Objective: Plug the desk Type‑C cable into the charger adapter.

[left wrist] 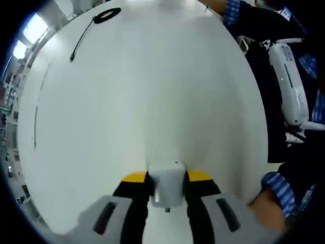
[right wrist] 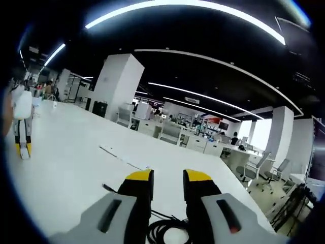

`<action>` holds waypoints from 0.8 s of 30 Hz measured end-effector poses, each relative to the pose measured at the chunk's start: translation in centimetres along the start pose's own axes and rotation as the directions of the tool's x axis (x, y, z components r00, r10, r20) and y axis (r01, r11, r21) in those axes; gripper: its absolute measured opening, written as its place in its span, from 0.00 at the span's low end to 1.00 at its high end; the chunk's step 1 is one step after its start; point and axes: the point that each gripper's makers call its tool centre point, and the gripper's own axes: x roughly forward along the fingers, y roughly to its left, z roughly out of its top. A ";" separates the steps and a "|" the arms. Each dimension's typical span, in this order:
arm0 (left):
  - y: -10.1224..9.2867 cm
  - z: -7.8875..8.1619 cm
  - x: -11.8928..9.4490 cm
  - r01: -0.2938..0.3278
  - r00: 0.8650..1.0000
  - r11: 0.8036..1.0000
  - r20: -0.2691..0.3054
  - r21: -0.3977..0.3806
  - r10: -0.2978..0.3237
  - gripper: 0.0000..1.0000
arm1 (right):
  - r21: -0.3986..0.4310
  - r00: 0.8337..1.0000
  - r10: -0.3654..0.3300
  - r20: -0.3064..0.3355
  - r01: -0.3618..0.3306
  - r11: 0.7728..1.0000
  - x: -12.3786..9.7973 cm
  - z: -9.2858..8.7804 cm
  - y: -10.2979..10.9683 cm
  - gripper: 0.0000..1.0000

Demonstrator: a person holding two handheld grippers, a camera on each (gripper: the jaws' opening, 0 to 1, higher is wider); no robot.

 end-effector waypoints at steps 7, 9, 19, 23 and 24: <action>-0.6 0.1 0.0 0.007 0.996 1.000 0.084 0.011 -0.008 0.26 | -0.067 0.999 0.027 -0.021 -0.029 0.997 1.5 2.0 0.6 0.23; -0.7 0.1 0.0 0.006 0.996 1.000 0.084 0.012 -0.007 0.26 | -0.089 0.998 0.043 -0.046 -0.047 0.995 2.2 2.2 0.9 0.23; -1.8 0.1 0.0 0.001 0.996 1.000 0.085 0.005 -0.001 0.26 | -0.256 0.963 0.201 -0.182 -0.243 0.935 4.3 2.9 5.8 0.23; -1.9 0.1 0.0 0.001 0.996 1.000 0.084 0.007 -0.002 0.26 | -0.276 0.931 0.289 -0.223 -0.345 0.897 4.9 3.0 8.1 0.23; -1.9 0.1 0.0 0.001 0.996 1.000 0.085 0.006 -0.002 0.26 | -0.280 0.929 0.293 -0.228 -0.351 0.894 4.9 3.0 8.2 0.23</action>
